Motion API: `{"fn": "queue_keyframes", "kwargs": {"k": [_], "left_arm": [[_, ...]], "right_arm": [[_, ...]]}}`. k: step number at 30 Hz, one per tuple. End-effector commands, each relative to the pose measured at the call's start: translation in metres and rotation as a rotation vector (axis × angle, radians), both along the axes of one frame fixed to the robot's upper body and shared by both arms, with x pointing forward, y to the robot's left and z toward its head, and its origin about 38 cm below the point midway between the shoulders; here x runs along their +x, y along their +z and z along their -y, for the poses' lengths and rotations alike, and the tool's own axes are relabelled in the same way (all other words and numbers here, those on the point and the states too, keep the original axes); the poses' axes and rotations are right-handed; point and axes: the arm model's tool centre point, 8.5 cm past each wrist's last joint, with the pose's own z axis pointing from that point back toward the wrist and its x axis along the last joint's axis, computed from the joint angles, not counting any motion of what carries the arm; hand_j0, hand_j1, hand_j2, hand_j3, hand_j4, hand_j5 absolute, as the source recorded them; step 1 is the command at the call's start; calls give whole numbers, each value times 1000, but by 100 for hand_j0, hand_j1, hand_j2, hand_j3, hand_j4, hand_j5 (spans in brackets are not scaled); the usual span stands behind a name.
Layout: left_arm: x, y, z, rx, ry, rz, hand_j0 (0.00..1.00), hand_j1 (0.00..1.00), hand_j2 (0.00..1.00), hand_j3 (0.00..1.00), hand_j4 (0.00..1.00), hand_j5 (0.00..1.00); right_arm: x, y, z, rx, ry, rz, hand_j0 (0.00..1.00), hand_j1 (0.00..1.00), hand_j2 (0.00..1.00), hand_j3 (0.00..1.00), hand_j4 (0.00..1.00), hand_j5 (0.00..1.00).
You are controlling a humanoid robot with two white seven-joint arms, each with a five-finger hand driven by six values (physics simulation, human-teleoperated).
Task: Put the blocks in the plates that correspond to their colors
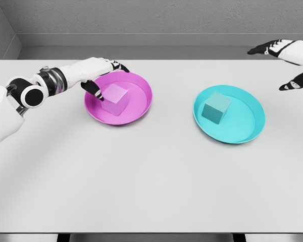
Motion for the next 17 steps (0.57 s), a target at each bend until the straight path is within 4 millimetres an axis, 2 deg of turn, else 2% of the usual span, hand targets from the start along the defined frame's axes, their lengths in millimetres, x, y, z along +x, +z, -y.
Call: {"fn": "queue_keyframes", "kwargs": {"k": [1,3,4,5,6,7,9,10,12,17], "left_arm": [[0,0,-1,-4,3,0,100,100,100,100,100,100],[-4,8,-6,-15,-37,28,100,100,100,100,100,100],[-11,13,-31,15,-75,48,100,100,100,100,100,100],[-19,16,-47,33,-128,61,100,100,100,100,100,100],[-35,28,-79,70,-229,92,100,100,100,100,100,100],[-36,42,-98,47,-185,110,100,100,100,100,100,100],[-41,40,-133,-77,-92,49,100,100,100,100,100,100],[-45,43,-148,-71,-63,44,100,100,100,100,100,100],[-49,39,-159,-60,-44,31,100,100,100,100,100,100],[-52,30,-158,-62,-45,11,100,100,100,100,100,100]], "right_arm": [[-3,1,-11,-11,33,7,100,100,100,100,100,100],[-5,-2,-20,-25,57,5,100,100,100,100,100,100],[-5,-3,-20,-25,58,2,100,100,100,100,100,100],[-5,-3,-20,-25,58,2,100,100,100,100,100,100],[-5,-2,-19,-28,57,4,100,100,100,100,100,100],[-5,-2,-19,-28,57,4,100,100,100,100,100,100],[-5,-2,-19,-28,57,4,100,100,100,100,100,100],[-5,-2,-19,-28,57,4,100,100,100,100,100,100],[-5,-2,-19,-28,57,4,100,100,100,100,100,100],[-5,-2,-19,-29,56,4,100,100,100,100,100,100]]}}
